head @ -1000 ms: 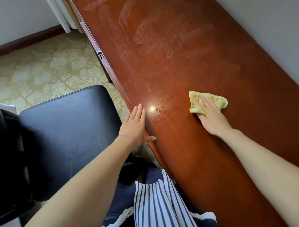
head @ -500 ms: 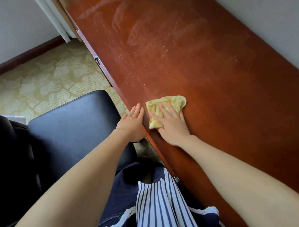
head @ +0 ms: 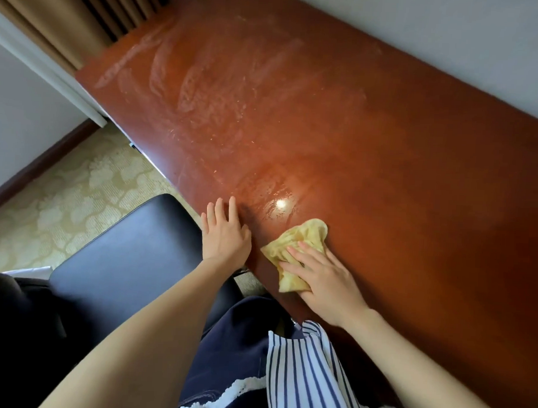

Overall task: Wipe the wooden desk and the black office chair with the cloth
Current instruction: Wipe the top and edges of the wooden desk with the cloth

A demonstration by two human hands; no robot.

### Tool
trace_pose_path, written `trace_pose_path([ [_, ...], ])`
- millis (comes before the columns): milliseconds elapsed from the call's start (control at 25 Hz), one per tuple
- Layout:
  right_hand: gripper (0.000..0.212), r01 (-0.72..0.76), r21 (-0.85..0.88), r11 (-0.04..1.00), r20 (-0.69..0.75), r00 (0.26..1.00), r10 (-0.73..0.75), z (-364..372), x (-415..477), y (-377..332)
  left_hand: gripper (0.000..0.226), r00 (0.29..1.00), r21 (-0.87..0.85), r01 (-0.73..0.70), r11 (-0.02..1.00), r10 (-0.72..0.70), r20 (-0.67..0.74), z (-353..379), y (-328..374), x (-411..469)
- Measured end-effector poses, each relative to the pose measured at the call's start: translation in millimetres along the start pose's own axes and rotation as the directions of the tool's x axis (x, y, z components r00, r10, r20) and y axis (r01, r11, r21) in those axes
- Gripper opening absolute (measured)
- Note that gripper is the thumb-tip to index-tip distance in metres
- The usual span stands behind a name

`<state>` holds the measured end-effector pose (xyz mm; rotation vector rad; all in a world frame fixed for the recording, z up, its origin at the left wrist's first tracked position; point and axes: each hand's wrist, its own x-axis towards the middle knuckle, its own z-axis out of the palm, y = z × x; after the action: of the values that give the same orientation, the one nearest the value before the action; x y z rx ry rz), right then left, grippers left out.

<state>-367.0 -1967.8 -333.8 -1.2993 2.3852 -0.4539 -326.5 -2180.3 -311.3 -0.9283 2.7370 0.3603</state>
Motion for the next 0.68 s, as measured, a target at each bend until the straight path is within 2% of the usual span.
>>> trace_pose_path([
  [120,0.058,-0.056,-0.012,0.998,-0.048,0.997,0.055,-12,-26,27,0.063,0.995,0.029,-0.090,0.996,0.089,0.044,4,19,10],
  [320,0.069,-0.150,-0.087,0.985,-0.038,0.988,0.147,-34,-27,66,0.075,0.971,-0.011,-0.223,0.975,0.223,0.087,1,42,27],
  [520,0.066,-0.330,-0.086,0.940,-0.102,0.942,0.321,-65,10,115,0.088,0.947,-0.034,-0.283,0.958,0.285,0.150,-4,53,64],
  [680,0.060,-0.443,-0.121,0.889,-0.084,0.896,0.435,-92,63,153,0.093,0.929,-0.061,-0.342,0.938,0.347,0.128,-5,60,102],
])
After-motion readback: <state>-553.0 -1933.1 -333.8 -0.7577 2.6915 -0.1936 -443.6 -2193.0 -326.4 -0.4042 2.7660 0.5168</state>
